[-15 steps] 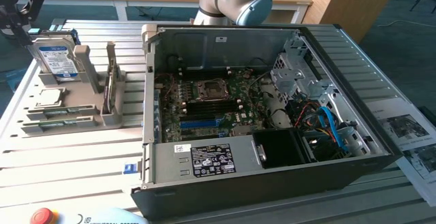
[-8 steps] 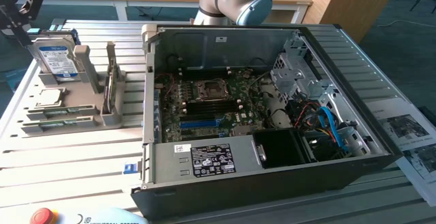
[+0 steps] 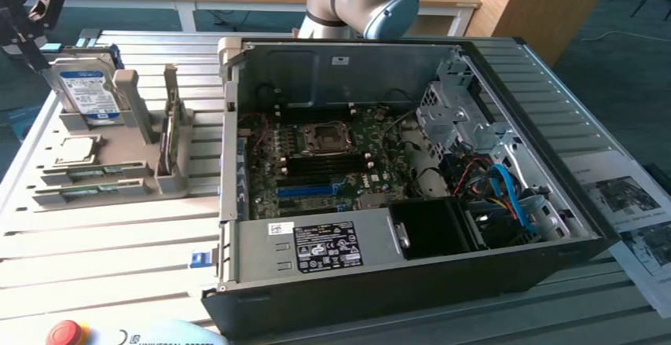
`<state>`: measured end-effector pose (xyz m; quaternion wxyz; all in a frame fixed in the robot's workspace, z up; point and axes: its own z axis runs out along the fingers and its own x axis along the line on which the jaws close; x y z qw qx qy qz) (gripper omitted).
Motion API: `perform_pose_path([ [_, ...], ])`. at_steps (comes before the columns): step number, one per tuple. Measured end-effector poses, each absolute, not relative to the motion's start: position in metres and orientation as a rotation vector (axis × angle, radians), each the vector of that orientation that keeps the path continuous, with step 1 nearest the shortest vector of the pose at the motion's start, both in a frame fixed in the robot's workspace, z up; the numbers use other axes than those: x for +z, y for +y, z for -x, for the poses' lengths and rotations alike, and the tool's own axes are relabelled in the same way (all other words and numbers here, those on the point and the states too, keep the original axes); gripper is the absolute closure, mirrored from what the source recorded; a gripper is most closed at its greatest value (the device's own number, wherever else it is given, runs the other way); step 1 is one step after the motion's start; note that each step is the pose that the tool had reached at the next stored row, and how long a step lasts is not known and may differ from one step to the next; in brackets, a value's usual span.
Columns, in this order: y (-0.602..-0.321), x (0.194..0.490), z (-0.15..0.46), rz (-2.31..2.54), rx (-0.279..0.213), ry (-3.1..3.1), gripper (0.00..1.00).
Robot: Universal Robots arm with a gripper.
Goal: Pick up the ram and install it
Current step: 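Pick up the ram and move it above insertion slot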
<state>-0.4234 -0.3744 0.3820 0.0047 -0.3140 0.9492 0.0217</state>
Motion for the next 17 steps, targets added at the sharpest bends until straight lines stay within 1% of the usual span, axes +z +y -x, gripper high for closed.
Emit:
perform_pose_path([
  [17,-0.3744,0.3819,0.4234,1.344,0.064,2.835,0.89],
])
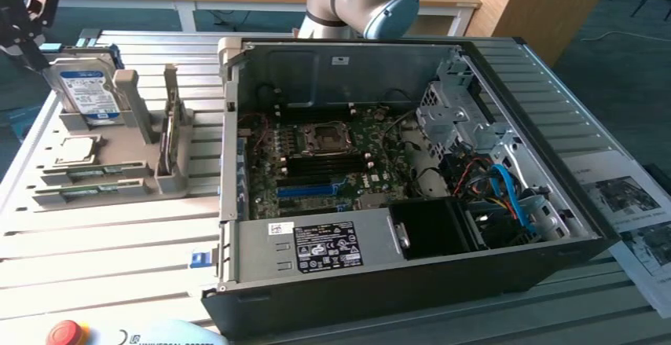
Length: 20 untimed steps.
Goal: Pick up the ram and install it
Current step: 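Pick up the ram and move it above insertion slot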
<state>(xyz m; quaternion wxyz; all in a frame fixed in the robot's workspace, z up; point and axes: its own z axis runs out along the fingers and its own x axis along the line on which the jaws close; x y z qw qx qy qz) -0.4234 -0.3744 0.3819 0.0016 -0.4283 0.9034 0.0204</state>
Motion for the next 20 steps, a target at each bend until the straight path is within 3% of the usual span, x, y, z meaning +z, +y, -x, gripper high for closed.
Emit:
perform_pose_path([
  [20,-0.3743,0.382,0.4234,1.733,0.057,2.626,0.89],
])
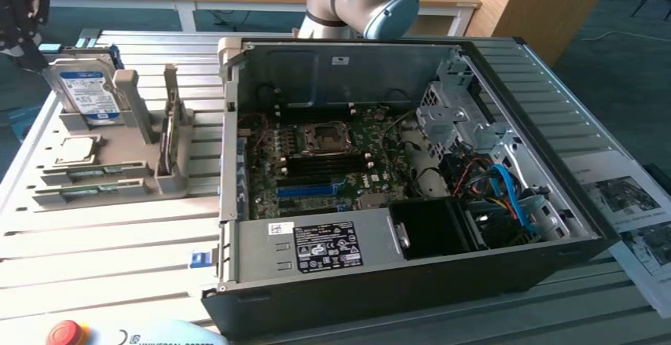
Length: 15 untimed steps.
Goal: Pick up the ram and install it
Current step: 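Pick up the ram and move it above insertion slot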
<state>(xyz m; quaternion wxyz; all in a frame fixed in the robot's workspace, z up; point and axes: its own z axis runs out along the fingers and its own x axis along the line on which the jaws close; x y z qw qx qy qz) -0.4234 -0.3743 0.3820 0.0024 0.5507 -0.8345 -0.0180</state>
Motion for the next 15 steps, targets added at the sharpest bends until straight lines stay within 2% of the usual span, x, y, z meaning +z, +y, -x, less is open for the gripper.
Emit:
perform_pose_path([
  [15,-0.3744,0.382,0.4234,-1.992,-0.051,-2.415,0.89],
])
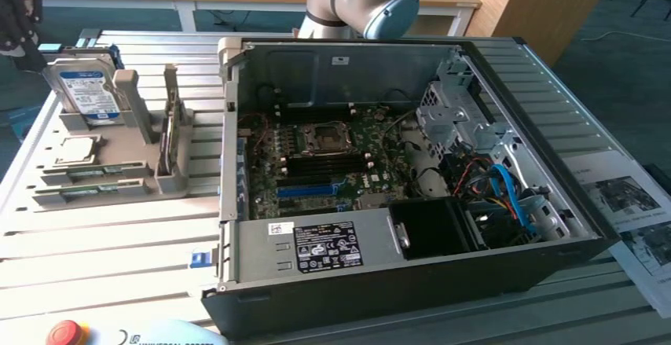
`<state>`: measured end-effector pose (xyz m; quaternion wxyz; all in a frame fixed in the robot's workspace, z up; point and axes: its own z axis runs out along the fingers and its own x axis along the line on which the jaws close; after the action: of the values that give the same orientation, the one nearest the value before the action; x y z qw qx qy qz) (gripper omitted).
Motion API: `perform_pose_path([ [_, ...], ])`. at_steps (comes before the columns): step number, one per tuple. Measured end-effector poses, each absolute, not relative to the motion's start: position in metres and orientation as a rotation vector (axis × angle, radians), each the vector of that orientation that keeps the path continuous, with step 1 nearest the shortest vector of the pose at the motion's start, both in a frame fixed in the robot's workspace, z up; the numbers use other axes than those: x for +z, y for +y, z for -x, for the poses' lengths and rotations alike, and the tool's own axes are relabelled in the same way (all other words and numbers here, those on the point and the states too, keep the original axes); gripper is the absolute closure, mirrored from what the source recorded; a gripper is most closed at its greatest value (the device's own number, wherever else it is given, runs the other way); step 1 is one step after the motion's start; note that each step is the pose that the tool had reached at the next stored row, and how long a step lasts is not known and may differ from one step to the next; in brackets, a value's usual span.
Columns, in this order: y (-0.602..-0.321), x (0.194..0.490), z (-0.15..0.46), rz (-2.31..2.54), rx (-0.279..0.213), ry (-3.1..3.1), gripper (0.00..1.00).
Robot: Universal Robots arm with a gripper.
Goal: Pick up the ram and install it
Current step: 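Pick up the ram and move it above insertion slot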
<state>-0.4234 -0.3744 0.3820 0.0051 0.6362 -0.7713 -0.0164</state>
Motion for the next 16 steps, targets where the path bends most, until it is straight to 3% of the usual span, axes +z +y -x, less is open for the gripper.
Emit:
perform_pose_path([
  [16,-0.3744,0.382,0.4234,-2.107,-0.05,-2.313,0.89],
])
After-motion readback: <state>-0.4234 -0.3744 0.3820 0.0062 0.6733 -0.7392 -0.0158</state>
